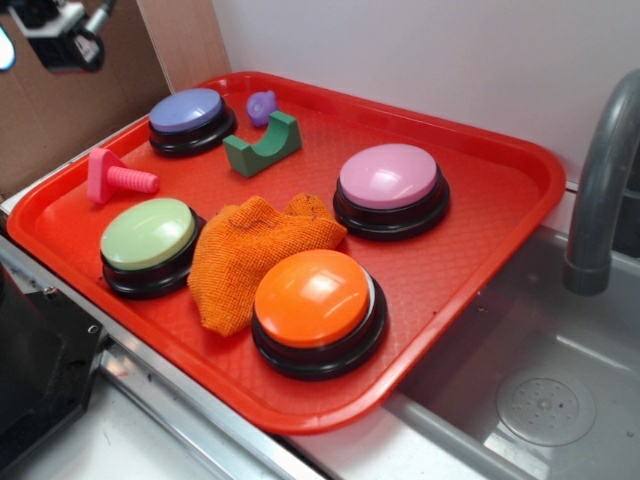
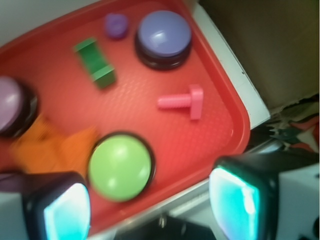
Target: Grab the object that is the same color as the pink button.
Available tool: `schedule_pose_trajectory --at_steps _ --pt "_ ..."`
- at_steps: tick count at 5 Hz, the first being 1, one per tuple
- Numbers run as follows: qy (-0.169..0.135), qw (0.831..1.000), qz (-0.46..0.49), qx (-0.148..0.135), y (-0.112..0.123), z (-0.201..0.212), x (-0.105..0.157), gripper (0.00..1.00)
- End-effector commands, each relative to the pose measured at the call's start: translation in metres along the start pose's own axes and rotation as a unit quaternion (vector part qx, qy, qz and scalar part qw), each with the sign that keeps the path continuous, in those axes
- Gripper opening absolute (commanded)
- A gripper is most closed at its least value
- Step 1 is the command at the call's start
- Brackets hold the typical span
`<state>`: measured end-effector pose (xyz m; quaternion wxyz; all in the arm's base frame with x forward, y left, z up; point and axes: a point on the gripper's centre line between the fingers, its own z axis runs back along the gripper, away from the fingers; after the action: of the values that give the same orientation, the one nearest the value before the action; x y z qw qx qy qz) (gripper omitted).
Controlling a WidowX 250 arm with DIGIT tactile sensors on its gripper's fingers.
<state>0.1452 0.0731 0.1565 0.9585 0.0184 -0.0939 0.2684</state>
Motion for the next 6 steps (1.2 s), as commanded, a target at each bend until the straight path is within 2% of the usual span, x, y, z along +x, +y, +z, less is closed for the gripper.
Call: schedule_pose_trajectory --at_steps 1,2,3,5,6 --pt "-0.013 0.999 0.033 0.007 0.026 -0.06 0.027 1.0" --pt "-0.018 0.999 0.043 0.012 0.031 -0.09 0.035 1.0" --pt "-0.018 0.998 0.043 0.035 0.035 -0.118 0.04 1.0" --pt "0.01 0.999 0.015 0.031 0.036 -0.142 0.042 1.0" --pt "0.009 0.999 0.009 0.032 0.033 -0.144 0.04 0.63"
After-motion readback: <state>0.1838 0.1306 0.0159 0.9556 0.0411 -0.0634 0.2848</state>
